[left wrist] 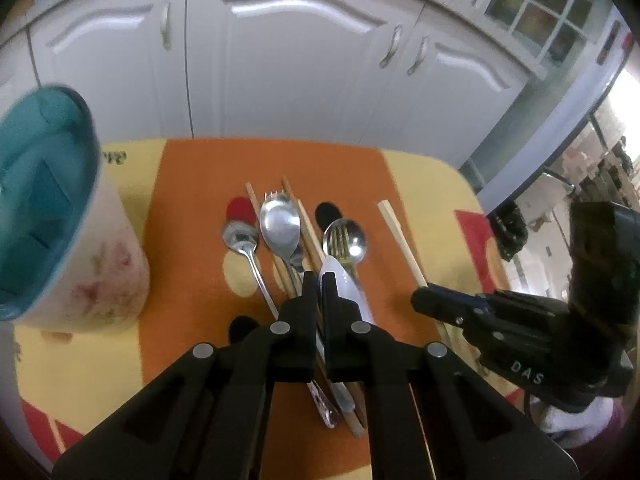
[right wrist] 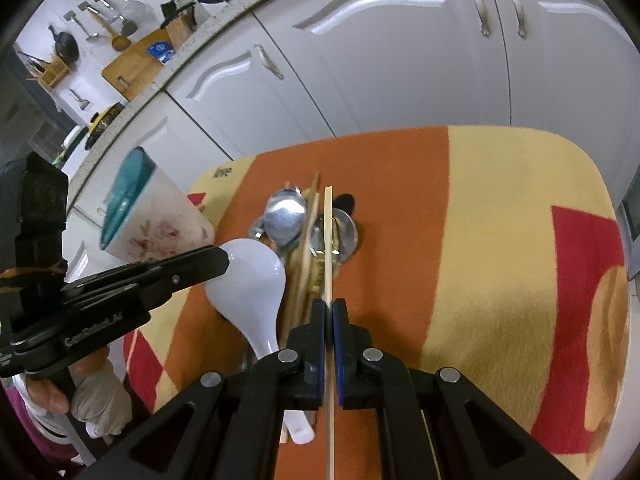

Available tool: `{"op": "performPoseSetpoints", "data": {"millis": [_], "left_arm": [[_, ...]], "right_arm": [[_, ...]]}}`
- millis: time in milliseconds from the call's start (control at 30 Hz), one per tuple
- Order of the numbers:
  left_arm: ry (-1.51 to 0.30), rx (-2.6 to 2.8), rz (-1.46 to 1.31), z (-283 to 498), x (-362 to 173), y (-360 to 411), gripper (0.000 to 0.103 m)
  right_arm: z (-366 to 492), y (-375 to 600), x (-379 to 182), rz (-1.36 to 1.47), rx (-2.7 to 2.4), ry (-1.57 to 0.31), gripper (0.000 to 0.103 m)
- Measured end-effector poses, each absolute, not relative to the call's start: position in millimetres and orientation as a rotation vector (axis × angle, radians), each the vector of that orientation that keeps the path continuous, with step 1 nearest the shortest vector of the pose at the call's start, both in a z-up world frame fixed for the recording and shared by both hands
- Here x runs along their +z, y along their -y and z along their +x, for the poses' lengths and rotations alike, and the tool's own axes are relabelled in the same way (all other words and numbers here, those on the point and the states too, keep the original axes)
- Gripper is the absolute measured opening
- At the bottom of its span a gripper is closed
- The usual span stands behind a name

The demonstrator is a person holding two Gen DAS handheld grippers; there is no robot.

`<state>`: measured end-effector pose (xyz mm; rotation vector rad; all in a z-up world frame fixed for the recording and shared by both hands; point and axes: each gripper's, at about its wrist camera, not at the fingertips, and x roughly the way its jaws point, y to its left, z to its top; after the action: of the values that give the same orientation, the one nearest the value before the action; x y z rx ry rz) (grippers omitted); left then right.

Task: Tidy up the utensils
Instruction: 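Close the left gripper on the white ceramic spoon while the right gripper holds the chopstick, then carry the white spoon and chopstick up to the floral cup with both grippers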

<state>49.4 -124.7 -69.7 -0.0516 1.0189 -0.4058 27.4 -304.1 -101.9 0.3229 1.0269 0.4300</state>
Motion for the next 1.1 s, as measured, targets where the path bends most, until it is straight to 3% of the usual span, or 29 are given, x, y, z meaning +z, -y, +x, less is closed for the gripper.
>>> {"op": "performPoseSetpoints", "data": {"millis": [633, 867, 1100], "left_arm": [[-0.795, -0.348, -0.103, 27, 30, 57, 0.001], [-0.672, -0.241, -0.089, 28, 83, 3, 0.001], [-0.609, -0.086, -0.051, 43, 97, -48, 0.001]], "right_arm": [[20, 255, -12, 0.348, 0.608, -0.836, 0.003], [37, 215, 26, 0.37, 0.704, -0.724, 0.003], [82, 154, 53, 0.414, 0.767, -0.598, 0.003]]}}
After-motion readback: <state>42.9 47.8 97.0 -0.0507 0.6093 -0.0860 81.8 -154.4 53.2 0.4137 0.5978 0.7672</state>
